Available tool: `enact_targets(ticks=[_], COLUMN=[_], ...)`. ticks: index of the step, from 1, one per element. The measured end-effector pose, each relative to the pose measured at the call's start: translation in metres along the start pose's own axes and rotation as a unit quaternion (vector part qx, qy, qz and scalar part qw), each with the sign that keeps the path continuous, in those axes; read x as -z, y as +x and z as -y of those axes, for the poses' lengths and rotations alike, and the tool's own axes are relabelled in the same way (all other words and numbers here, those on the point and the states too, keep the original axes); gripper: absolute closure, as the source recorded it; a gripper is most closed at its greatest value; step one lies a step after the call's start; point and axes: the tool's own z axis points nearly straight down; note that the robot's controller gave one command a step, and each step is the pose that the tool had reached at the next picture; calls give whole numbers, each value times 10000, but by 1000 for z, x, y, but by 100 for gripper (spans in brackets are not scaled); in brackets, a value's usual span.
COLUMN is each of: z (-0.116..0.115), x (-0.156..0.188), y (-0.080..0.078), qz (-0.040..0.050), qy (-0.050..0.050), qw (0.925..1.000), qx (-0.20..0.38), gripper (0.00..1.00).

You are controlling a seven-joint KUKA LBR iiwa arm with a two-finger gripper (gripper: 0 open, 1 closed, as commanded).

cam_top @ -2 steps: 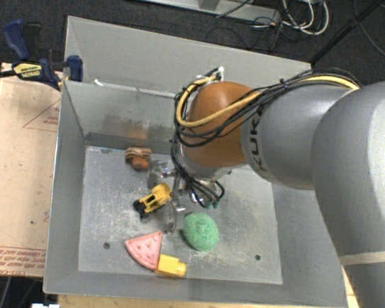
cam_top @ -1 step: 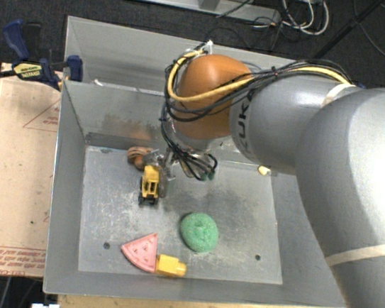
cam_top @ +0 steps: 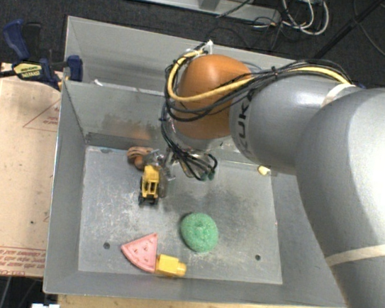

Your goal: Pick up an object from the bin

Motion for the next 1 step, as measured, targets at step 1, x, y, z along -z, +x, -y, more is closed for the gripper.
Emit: enact_targets(ticks=[1], z=[-10], x=[171], y=[2], qz=[35], qy=[14], qw=[9990], qx=[444], gripper=[100])
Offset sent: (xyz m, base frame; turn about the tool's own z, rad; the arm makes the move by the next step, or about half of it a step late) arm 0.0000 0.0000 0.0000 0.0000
